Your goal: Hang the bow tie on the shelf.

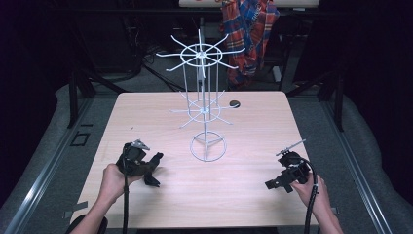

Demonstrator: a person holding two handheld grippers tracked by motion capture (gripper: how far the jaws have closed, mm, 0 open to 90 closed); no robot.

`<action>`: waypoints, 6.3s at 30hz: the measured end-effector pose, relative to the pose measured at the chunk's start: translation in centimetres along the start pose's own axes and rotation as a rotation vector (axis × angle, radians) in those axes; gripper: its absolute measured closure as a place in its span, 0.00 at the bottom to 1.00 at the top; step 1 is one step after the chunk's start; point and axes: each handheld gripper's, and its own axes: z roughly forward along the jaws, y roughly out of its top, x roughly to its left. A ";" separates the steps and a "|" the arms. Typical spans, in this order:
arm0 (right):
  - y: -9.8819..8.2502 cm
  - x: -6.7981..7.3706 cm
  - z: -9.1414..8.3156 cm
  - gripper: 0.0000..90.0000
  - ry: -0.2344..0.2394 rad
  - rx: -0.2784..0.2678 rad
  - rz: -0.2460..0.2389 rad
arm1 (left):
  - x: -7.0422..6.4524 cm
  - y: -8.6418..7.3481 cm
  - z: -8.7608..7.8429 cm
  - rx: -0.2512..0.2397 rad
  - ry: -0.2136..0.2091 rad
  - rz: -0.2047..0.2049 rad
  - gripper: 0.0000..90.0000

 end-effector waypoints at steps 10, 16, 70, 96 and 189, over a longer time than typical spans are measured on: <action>-0.1 0.1 0.1 0.13 0.004 -0.029 0.028 | 0.7 0.2 -1.0 -0.057 -0.011 0.003 0.97; -0.1 0.2 0.1 0.13 0.005 -0.027 0.027 | 1.1 0.6 -1.6 -0.088 -0.009 -0.010 0.97; -0.1 -0.1 -0.1 0.12 -0.016 0.002 0.005 | 2.5 4.0 -3.8 -0.242 0.019 -0.048 0.97; -0.2 -0.2 -0.1 0.12 -0.020 -0.006 0.009 | 2.8 6.2 -4.3 -0.303 0.010 -0.050 0.97; 0.0 -0.2 0.1 0.12 0.016 0.005 0.009 | 0.1 12.2 -2.3 -0.408 -0.068 0.079 0.97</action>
